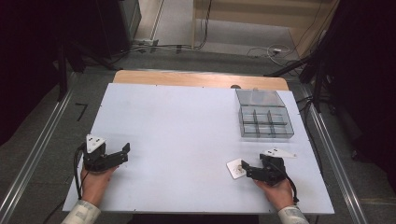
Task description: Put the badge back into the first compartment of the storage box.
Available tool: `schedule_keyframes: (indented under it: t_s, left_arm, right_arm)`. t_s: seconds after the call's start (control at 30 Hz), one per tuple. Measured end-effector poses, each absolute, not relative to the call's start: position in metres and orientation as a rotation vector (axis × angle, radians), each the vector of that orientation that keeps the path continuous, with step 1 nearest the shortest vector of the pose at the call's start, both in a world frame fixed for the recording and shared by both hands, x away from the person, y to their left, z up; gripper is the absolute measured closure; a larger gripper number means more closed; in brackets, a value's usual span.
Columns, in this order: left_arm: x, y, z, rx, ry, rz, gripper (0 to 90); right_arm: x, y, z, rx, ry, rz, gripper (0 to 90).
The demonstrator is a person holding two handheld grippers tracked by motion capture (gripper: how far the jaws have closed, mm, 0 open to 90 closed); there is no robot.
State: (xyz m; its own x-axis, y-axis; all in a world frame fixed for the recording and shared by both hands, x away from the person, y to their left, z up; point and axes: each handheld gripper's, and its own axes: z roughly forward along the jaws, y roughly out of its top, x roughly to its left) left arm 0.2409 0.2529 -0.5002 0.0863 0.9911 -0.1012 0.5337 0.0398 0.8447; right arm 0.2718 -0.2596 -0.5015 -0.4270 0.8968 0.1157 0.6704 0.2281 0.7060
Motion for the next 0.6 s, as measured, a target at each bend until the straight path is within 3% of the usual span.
schedule_keyframes:
  t_s: [0.6]
  left_arm:
    - [0.241,0.253,-0.5,1.591,1.547,0.752,7.0]
  right_arm:
    - [0.269,-0.246,-0.505,1.448,2.214,1.01,12.7]
